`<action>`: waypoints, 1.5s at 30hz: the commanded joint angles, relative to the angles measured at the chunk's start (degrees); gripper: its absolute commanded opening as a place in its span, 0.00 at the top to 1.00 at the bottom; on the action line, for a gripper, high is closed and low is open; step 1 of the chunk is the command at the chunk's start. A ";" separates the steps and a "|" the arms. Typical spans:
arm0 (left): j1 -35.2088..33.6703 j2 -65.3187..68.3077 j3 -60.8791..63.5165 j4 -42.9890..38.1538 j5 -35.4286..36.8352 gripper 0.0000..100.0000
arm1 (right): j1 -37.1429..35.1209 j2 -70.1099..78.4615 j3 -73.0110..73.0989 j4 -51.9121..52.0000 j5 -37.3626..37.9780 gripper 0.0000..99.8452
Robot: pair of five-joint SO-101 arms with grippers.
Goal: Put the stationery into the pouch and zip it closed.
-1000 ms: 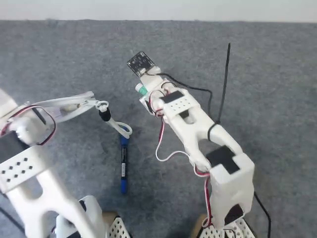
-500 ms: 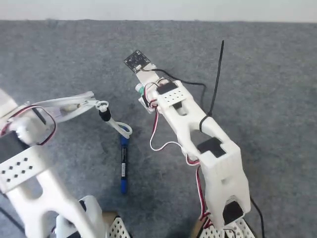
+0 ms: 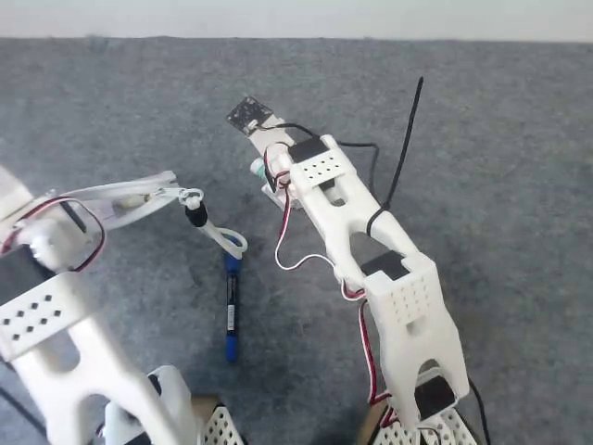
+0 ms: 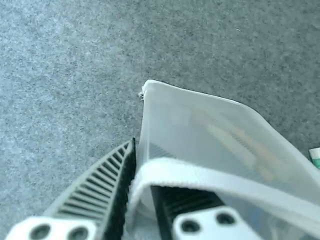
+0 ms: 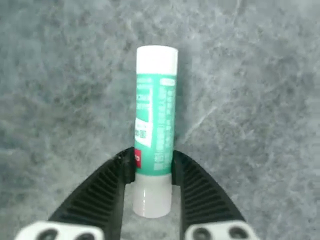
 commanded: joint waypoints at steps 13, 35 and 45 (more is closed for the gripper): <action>-0.18 -0.09 0.40 -2.02 0.88 0.99 | 0.48 -8.92 -3.43 17.89 2.02 0.99; -0.09 -0.09 0.40 -2.20 0.88 0.99 | -3.74 -6.90 -9.05 19.56 -2.73 0.89; -0.09 -0.09 0.40 -2.11 0.88 0.99 | -3.74 0.92 -9.32 14.64 2.64 0.89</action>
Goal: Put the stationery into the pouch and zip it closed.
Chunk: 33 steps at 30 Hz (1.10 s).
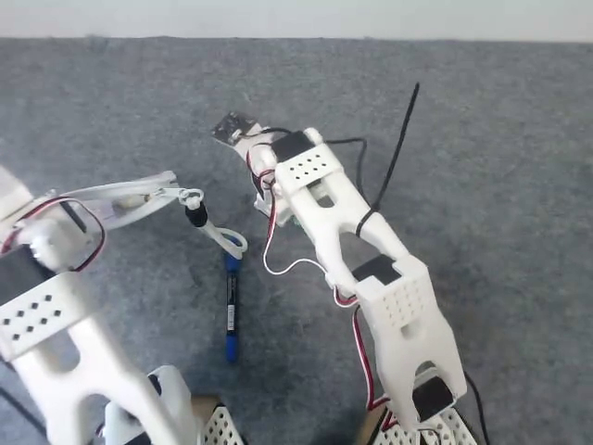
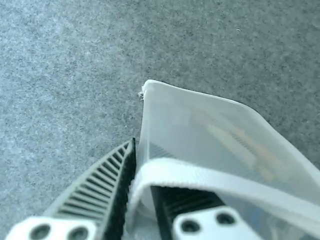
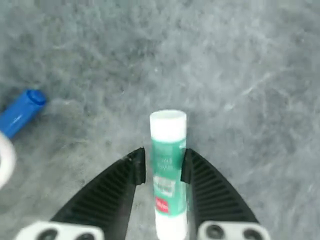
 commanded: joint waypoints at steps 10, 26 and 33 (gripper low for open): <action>-0.09 -0.09 0.40 -2.02 0.79 0.99 | 0.57 2.24 -2.64 0.40 9.14 0.99; -0.18 -0.09 0.48 -2.11 0.79 0.99 | 0.75 -8.75 -2.73 12.88 9.58 0.99; -0.18 -0.09 0.48 -2.11 0.79 0.99 | -1.27 -14.46 -2.73 18.33 4.48 0.99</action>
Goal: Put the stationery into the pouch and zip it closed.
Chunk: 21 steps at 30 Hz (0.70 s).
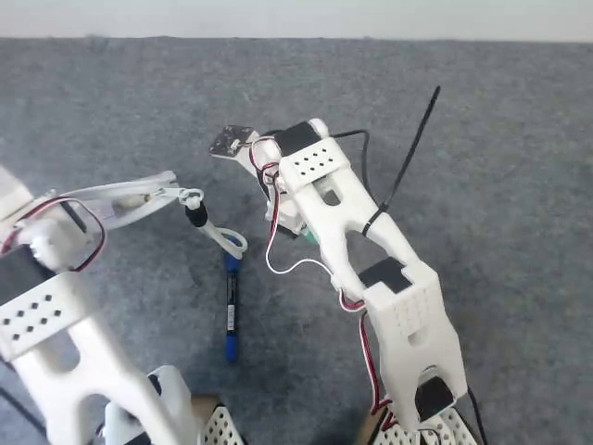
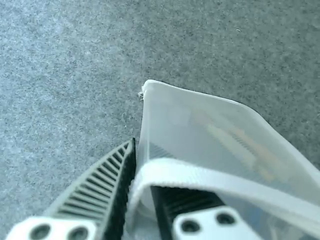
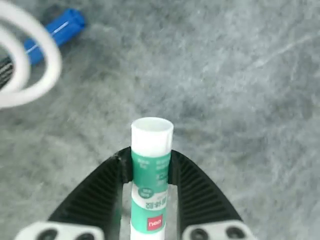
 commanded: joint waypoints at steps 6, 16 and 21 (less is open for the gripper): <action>-0.09 -0.09 0.31 -1.93 0.70 0.99 | -1.89 -12.18 -2.02 6.46 -3.69 0.99; 2.11 -0.18 0.22 -1.58 0.70 0.99 | -1.54 -18.95 -1.67 6.99 -3.87 0.99; 4.92 -0.18 0.04 -0.62 0.70 0.99 | -1.71 -23.25 -1.67 8.84 -8.62 0.99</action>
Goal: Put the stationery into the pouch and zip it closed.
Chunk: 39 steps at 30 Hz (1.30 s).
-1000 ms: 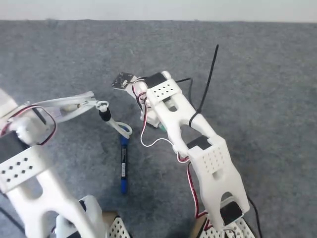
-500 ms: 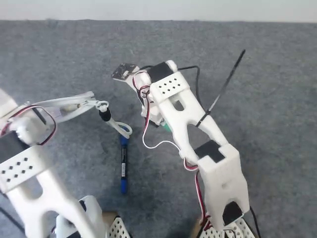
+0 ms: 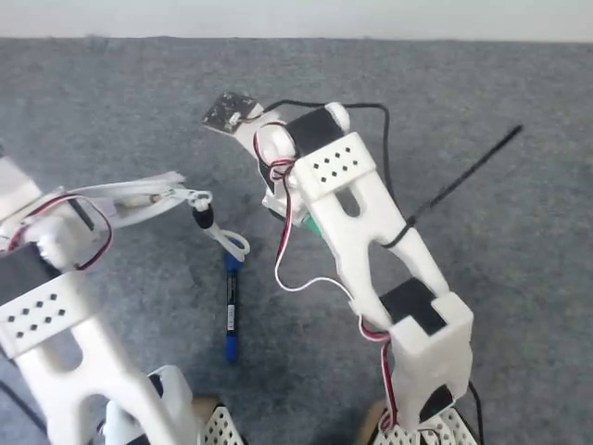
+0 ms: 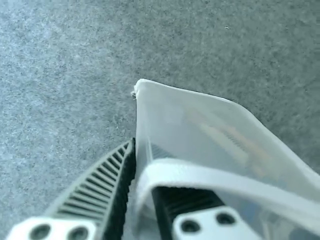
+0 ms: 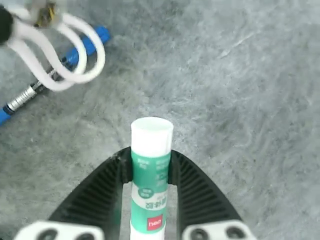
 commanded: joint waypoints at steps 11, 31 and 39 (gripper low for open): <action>9.76 -0.09 -1.27 0.18 0.62 0.99 | -0.48 -10.15 -1.58 2.33 -7.82 0.99; 18.20 -5.71 -8.84 6.59 0.79 0.99 | -0.84 -34.59 18.29 -4.53 -10.02 0.99; 18.64 -6.86 -4.18 3.16 0.70 0.99 | -0.84 -46.64 26.64 -8.48 -12.57 0.99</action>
